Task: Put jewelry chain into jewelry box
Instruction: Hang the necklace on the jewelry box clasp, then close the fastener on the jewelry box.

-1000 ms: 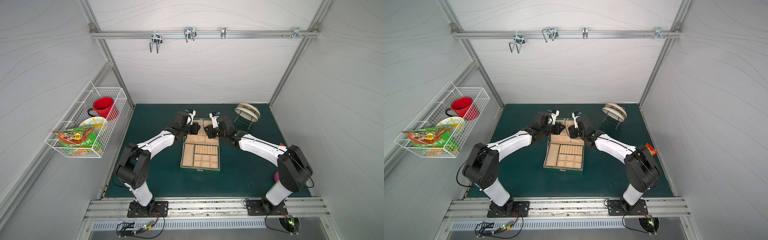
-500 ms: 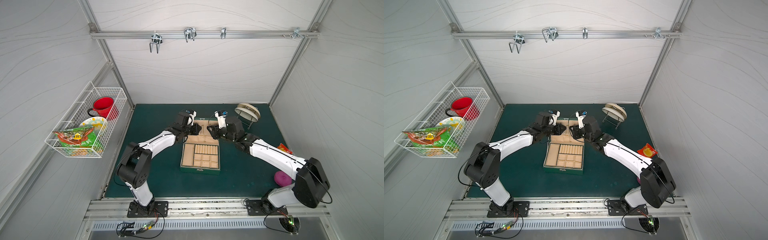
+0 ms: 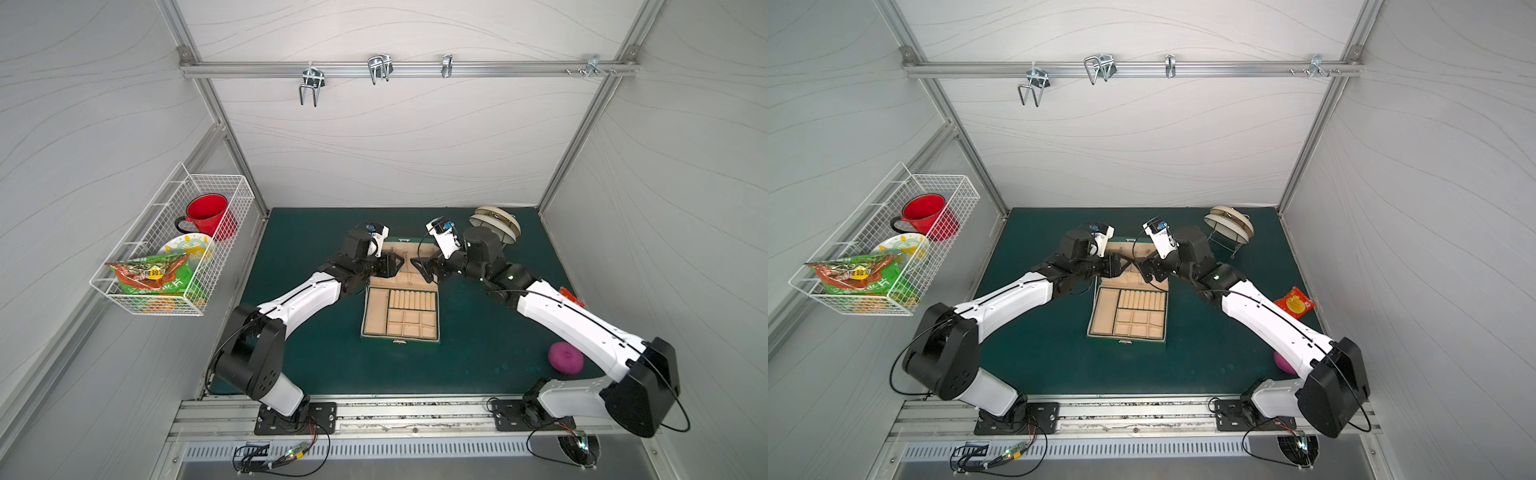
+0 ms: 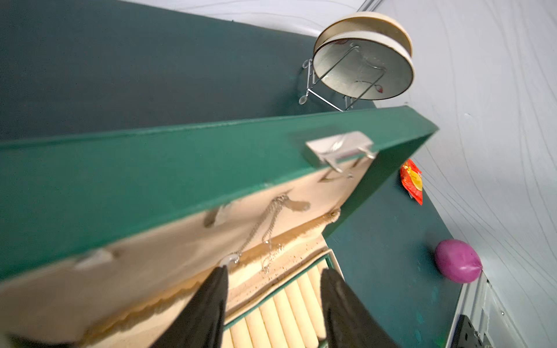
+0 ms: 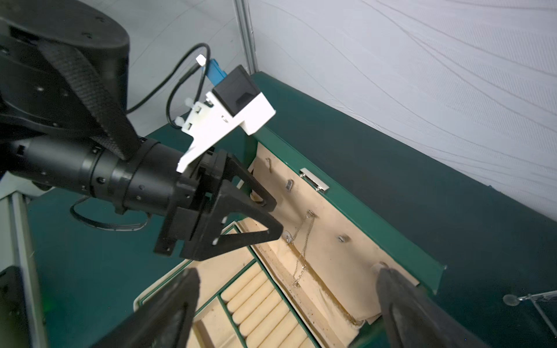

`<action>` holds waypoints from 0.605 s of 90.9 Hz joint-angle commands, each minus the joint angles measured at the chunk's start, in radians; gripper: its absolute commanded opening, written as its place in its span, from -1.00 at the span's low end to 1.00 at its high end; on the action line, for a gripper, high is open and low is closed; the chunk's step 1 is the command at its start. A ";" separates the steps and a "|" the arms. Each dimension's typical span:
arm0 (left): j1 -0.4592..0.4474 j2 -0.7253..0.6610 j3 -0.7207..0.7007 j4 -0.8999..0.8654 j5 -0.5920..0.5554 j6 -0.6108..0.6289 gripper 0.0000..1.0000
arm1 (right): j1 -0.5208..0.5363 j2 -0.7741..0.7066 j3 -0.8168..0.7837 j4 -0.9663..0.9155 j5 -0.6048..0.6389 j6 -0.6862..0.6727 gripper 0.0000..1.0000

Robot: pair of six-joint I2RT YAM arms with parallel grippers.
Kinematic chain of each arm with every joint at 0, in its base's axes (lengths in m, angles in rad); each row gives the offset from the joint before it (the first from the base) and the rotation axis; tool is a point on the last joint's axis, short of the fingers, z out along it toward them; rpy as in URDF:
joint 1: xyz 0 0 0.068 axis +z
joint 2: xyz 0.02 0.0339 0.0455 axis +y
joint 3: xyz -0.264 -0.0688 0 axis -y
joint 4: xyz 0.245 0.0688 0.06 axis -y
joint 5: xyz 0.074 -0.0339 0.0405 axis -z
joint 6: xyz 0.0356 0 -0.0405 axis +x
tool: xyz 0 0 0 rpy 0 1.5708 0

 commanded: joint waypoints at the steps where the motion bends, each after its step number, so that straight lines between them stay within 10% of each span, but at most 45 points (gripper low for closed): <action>1: 0.004 -0.115 -0.059 0.063 0.009 0.029 0.19 | -0.042 0.073 0.128 -0.169 -0.083 -0.247 0.98; 32: 0.074 -0.437 -0.357 -0.039 -0.045 -0.129 0.76 | -0.075 0.530 0.695 -0.651 -0.232 -0.629 0.98; 55: 0.079 -0.530 -0.501 -0.127 -0.001 -0.182 0.85 | -0.070 0.649 0.777 -0.671 -0.157 -0.756 0.97</action>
